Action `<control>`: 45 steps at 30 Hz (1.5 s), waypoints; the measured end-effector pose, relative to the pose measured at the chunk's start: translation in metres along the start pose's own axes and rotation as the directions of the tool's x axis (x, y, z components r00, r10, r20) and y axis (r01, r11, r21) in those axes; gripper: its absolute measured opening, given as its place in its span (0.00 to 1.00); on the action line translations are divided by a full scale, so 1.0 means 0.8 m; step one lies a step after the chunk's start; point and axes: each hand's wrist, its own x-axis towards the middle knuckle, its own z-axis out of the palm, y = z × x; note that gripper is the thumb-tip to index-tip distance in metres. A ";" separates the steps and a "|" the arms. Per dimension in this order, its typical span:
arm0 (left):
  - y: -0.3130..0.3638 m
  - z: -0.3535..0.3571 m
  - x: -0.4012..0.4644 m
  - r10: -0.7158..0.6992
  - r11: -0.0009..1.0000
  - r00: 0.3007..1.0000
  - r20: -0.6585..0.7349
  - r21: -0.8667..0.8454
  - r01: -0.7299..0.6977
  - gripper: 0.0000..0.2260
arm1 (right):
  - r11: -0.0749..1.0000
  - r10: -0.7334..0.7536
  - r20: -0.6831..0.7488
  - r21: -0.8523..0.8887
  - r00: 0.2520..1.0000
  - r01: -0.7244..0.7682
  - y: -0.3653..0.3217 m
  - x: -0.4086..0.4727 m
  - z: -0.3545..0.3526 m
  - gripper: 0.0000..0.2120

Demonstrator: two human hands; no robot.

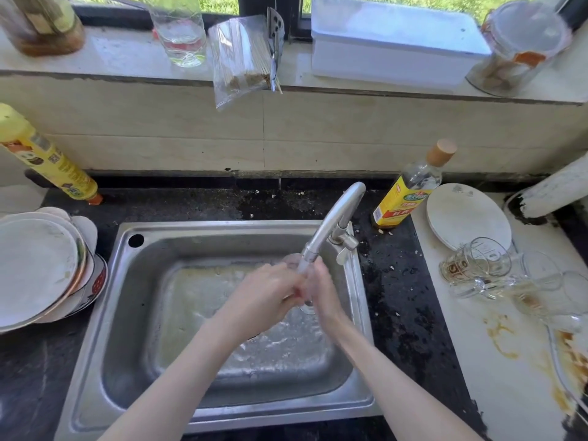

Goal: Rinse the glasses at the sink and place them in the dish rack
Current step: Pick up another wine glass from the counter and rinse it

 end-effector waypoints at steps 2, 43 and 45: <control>0.004 -0.004 0.006 0.058 0.981 0.980 0.191 0.171 -0.092 0.13 | 0.996 0.061 -0.029 0.065 0.998 -0.059 0.006 0.003 -0.003 0.25; -0.015 0.024 0.014 0.225 0.967 0.973 -0.044 0.130 -0.218 0.07 | 0.989 -0.020 0.110 0.149 0.994 0.004 -0.001 -0.007 -0.015 0.34; -0.016 0.023 0.016 0.220 0.973 0.973 -0.063 0.090 -0.214 0.07 | 0.990 -0.001 0.102 0.138 0.995 -0.013 -0.003 -0.007 -0.014 0.34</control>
